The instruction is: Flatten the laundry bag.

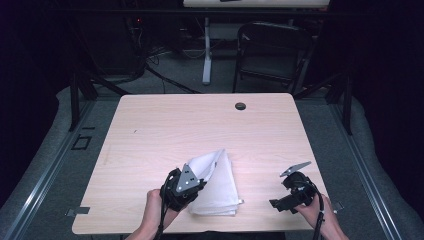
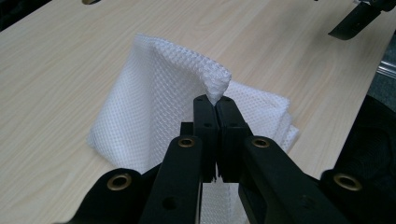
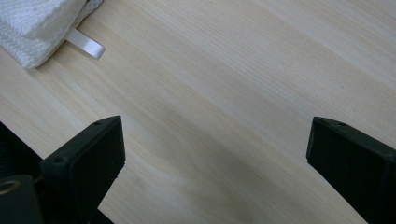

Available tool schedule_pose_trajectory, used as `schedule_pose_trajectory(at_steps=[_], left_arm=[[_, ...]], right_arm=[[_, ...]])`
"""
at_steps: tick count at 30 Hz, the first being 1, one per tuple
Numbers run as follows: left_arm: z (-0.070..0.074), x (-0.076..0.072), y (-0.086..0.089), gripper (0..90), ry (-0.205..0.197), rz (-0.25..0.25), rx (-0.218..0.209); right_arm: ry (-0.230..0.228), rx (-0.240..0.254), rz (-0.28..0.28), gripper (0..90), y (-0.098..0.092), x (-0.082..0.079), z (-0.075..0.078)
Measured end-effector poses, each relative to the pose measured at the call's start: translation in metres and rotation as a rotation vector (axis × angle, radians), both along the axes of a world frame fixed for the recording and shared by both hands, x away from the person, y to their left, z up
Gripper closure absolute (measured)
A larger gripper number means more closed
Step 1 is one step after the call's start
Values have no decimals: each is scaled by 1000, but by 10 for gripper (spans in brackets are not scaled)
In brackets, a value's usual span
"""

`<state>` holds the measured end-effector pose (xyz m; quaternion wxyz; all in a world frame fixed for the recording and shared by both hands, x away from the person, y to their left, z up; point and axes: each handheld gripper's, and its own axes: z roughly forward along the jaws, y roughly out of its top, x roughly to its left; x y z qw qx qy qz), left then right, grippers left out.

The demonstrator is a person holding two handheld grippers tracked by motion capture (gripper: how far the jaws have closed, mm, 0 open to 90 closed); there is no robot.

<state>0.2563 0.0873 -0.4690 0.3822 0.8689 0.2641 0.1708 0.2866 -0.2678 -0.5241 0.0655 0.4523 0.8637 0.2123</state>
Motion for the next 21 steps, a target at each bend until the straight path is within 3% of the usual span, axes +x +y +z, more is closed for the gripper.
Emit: schedule_pose_trajectory(at_steps=[7, 8, 9, 10, 13, 16, 21], left_arm=[[0, -3, 13, 887, 8, 31, -38], [0, -3, 15, 887, 6, 34, -39], [0, -3, 19, 887, 11, 44, -48], [0, -3, 19, 887, 11, 44, -48], [0, -3, 24, 887, 14, 62, -57], [1, -3, 30, 887, 13, 79, -60], [1, -4, 41, 887, 16, 109, -49]], right_arm=[[-5, -4, 4, 54, 1, 1, 2], [-9, 16, 6, 66, 2, 0, 2], [-17, 1, 12, 71, 3, -1, 5], [-18, 23, 14, 74, 5, -2, 5], [-23, 26, 14, 78, 7, -2, 7], [-61, 62, 4, 101, 13, -3, 10], [-60, 45, 62, 140, 26, 2, 17]])
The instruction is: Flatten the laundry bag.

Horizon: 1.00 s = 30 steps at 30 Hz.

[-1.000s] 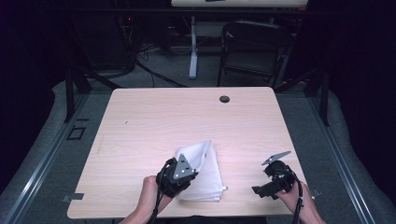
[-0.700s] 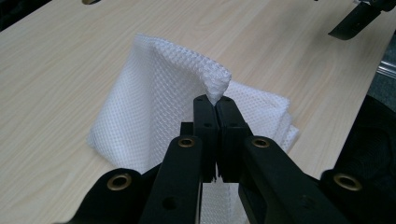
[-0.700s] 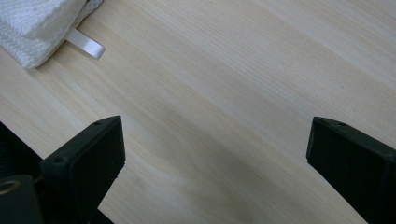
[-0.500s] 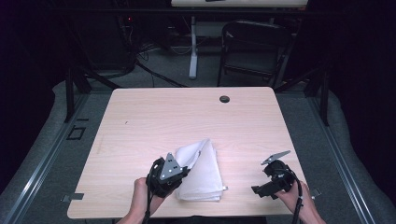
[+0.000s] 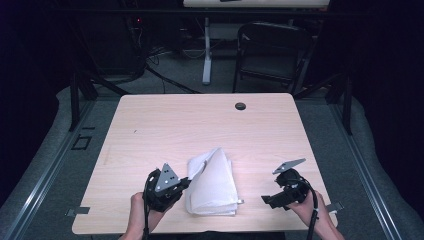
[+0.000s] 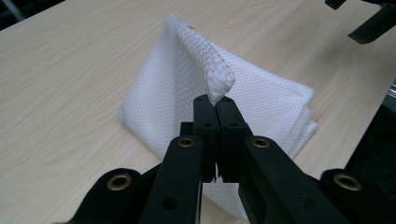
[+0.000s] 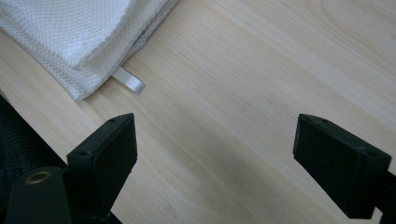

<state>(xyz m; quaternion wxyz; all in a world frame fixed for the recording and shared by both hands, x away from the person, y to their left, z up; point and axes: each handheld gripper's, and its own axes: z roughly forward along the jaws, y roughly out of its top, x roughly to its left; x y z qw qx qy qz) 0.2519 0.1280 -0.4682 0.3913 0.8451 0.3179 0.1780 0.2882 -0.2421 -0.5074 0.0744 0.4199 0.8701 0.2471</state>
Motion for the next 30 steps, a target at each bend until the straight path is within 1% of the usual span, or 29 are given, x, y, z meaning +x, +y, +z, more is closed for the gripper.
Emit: schedule_pose_trajectory(at_steps=[1, 2, 3, 4, 6, 7, 8, 9, 11, 12, 13, 15, 16, 17, 18, 19, 21, 22, 23, 24, 25, 26, 27, 28, 29, 30], left_arm=[[-1, 0, 2, 888, -3, 6, -2], [-1, -1, 4, 887, 0, 9, 0], [-1, -1, 6, 887, 2, 15, 3], [-1, -1, 9, 887, 0, 21, 1], [-2, -2, 13, 887, -4, 32, 6], [-2, -2, 15, 887, -8, 44, -4], [-3, -2, 19, 887, -10, 58, -6], [-3, -2, 19, 887, -10, 58, -6], [-4, -2, 22, 887, -8, 67, -4], [-4, -2, 24, 887, -4, 69, 3], [-5, -3, 26, 887, -3, 74, 3], [-6, -3, 29, 887, 3, 84, 6], [-6, -3, 31, 887, 6, 87, 8], [-7, -3, 33, 887, 9, 90, 12], [-8, -3, 34, 887, 13, 95, 15], [-9, -4, 36, 887, 17, 97, 15], [-10, -4, 39, 886, 22, 104, 24], [-10, -4, 40, 886, 26, 105, 27], [-11, -4, 41, 886, 28, 112, 28], [-11, -4, 43, 886, 29, 111, 35], [-12, -4, 44, 886, 31, 118, 30], [-12, -4, 45, 886, 38, 118, 33], [-13, -4, 46, 886, 38, 120, 37], [-14, -3, 47, 886, 41, 126, 41], [-14, -3, 47, 886, 41, 126, 41], [-15, -3, 49, 886, 45, 129, 46]], right_arm=[[-1, -3, 6, 142, 3, 1, 0], [-1, -18, 24, 162, 11, 4, -1], [-1, -18, 24, 162, 11, 4, -1], [-3, -21, 37, 192, 18, 7, -2], [-7, -26, 53, 224, 26, 10, -1], [-10, -31, 63, 244, 29, 11, -1], [-8, -28, 78, 285, 33, 13, -1], [-8, -28, 78, 285, 33, 13, -1], [-8, -26, 100, 360, 42, 19, -2], [-12, -37, 110, 390, 45, 21, -2], [-12, -37, 110, 390, 45, 21, -2], [-20, -25, 115, 465, 51, 24, -4], [-18, -24, 128, 533, 54, 26, -4], [-20, -16, 138, 632, 60, 29, -5], [-20, -16, 138, 632, 60, 29, -5], [-18, -7, 145, 698, 62, 30, -6], [-10, 9, 156, 800, 67, 34, -8], [-15, 24, 160, 838, 70, 35, -10], [-13, 22, 175, 870, 73, 37, -11], [-11, 30, 184, 900, 80, 40, -14], [-11, 30, 184, 900, 80, 40, -14], [-7, 37, 189, 900, 84, 42, -16], [-4, 43, 197, 900, 92, 45, -21], [6, 35, 206, 900, 95, 46, -23], [6, 35, 206, 900, 95, 46, -23], [19, 33, 211, 900, 102, 49, -28]])
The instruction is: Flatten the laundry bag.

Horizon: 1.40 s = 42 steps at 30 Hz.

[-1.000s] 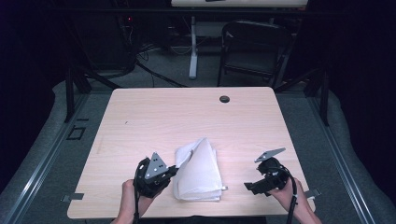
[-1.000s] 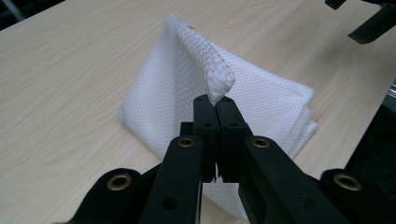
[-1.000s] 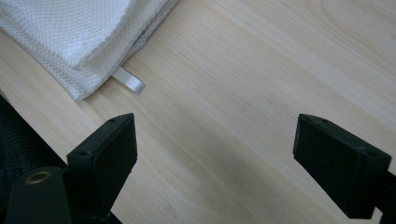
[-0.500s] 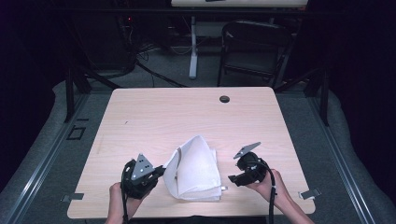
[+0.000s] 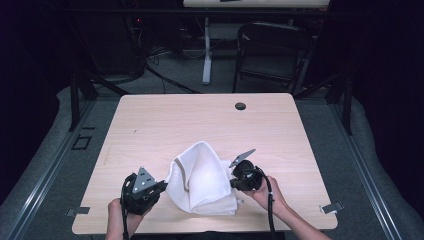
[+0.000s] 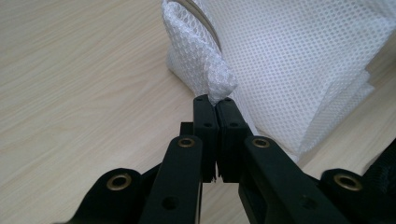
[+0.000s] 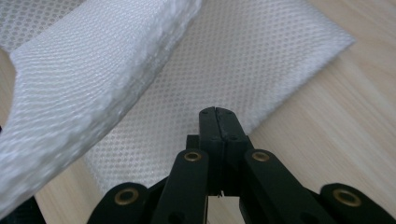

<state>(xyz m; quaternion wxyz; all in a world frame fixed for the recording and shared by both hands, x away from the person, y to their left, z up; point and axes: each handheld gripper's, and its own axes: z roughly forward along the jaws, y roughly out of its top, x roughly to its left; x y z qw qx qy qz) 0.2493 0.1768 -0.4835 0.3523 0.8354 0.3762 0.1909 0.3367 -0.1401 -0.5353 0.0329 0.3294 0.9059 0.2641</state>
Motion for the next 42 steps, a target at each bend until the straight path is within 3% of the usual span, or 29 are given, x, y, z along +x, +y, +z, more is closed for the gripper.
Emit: schedule_pose_trajectory(at_steps=[6, 13, 17, 25, 36, 40, 42], left_arm=[[-2, 1, 4, 886, 13, 9, 4], [-6, 4, 11, 886, 37, 31, 6], [-7, 4, 11, 886, 56, 19, 34], [-10, 2, 13, 886, 101, 11, 46], [-16, 3, 5, 879, 177, -48, 65], [-19, 5, 5, 814, 210, -58, 86], [-17, 5, 8, 669, 234, -55, 88]], right_arm=[[24, -24, 10, 900, 11, 4, -12], [39, -24, -8, 900, 5, 6, -17], [34, -36, -7, 900, 4, 6, -17], [41, -36, -31, 900, -4, 8, -18], [45, -57, -72, 900, -20, 14, -18], [47, -65, -64, 900, -22, 15, -17], [43, -68, -67, 900, -22, 15, -17]])
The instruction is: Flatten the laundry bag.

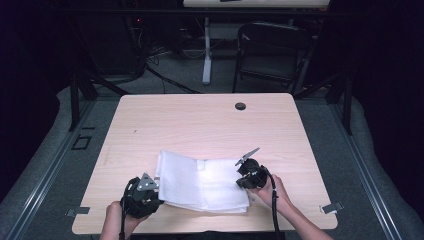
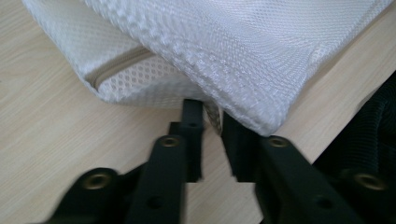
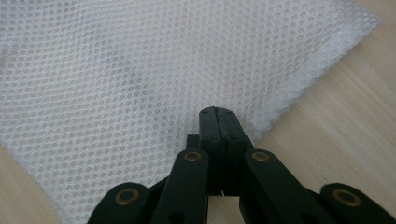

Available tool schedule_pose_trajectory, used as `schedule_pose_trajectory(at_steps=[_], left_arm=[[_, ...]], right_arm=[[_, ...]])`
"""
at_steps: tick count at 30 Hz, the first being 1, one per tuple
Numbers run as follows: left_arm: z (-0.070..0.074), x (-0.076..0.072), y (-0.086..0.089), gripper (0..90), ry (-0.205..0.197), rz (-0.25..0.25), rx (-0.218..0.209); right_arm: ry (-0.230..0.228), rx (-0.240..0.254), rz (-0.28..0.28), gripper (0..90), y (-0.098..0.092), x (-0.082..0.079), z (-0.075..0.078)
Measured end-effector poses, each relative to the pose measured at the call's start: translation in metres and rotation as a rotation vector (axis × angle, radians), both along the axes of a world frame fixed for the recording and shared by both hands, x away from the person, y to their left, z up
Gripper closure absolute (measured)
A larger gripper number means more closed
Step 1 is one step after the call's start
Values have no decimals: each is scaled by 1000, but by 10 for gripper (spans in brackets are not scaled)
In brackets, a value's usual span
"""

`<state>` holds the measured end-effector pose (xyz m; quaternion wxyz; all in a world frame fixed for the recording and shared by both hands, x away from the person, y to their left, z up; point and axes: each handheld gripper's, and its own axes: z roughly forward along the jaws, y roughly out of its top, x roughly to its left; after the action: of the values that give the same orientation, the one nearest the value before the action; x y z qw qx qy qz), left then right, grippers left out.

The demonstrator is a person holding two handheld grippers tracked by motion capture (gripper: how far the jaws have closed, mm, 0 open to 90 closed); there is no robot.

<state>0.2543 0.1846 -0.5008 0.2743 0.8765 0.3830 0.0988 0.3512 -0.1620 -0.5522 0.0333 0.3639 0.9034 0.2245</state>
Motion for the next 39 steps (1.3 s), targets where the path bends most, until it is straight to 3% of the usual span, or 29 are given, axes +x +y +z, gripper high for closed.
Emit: schedule_pose_trajectory(at_steps=[1, 2, 5, 6, 8, 13, 16, 17, 21, 25, 28, 33, 34, 35, 39], left_arm=[[0, -1, 2, 617, 6, 10, 2], [0, -1, 3, 510, 16, 15, 10], [1, 0, 10, 430, 22, 31, 7], [2, 0, 12, 374, 26, 35, -5], [4, 1, 14, 345, 19, 51, -27], [3, 4, 14, 182, 17, 50, -34], [2, 5, 14, 150, 16, 51, -42], [2, 5, 14, 145, 16, 43, -50], [-1, 9, 12, 113, 16, 41, -35], [-2, 11, 13, 80, 5, 47, -47], [-3, 13, 14, 58, 2, 47, -49], [-7, 17, 13, 17, 17, 46, -46], [-8, 18, 12, 17, 20, 43, -51], [-8, 18, 12, 16, 20, 43, -53], [-10, 20, 11, 21, 11, 39, -46]], right_arm=[[-5, 11, -13, 900, 0, -1, -1], [-7, 11, -12, 900, 0, -1, -1], [-7, -13, 2, 900, 1, -1, 0], [-9, -6, 16, 900, 1, -1, 0], [-19, -22, 22, 890, 2, -1, 1], [-62, 4, 60, 742, -1, -6, 14], [-81, 10, 74, 674, -2, -11, 20], [-97, 18, 107, 617, -2, -16, 26], [-118, 14, 132, 501, 1, -25, 34], [-106, 12, 146, 375, 6, -35, 37], [-98, -31, 155, 264, 10, -46, 39], [-96, -39, 181, 322, 14, -59, 32], [-91, -69, 207, 333, 16, -59, 30], [-82, -67, 226, 399, 20, -60, 25], [-75, -75, 261, 483, 26, -60, 20]])
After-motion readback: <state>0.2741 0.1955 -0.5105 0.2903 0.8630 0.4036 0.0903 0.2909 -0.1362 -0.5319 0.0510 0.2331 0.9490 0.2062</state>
